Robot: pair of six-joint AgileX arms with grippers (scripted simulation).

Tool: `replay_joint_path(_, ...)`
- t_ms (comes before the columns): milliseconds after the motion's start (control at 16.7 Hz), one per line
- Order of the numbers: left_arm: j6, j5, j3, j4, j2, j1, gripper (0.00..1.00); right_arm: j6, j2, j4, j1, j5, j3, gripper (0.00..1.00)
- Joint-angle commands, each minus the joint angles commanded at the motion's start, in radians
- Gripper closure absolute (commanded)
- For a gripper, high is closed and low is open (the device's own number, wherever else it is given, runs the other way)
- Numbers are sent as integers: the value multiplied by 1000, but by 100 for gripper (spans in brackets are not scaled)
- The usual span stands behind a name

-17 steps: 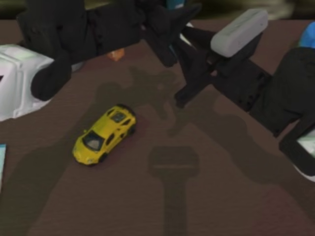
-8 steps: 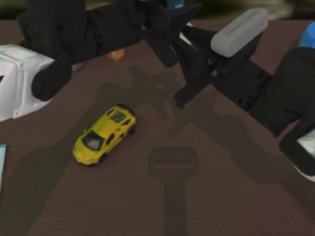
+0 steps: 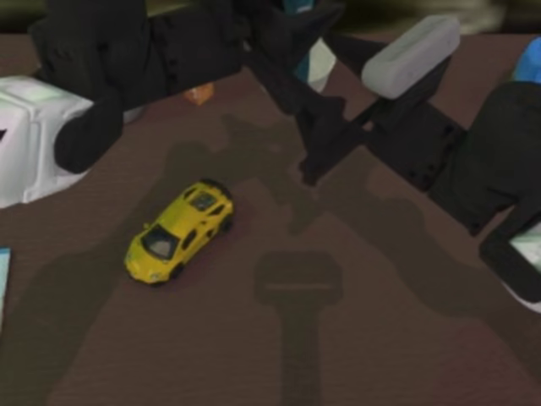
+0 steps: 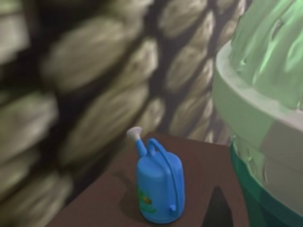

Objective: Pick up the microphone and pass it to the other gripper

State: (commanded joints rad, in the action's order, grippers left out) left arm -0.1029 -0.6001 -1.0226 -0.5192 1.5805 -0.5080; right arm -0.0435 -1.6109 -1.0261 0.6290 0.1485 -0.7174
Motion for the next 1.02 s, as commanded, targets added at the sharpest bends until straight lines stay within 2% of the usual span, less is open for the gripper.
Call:
replay_joint_path(600, -3, 2, -3, 1, -5, 2, 100, 2, -2, 0, -3, -2, 6, 0)
replay_joint_path(1020, -8, -110, 55, 10, -66, 131, 100, -2, 197, -12, -31, 34, 222, 0)
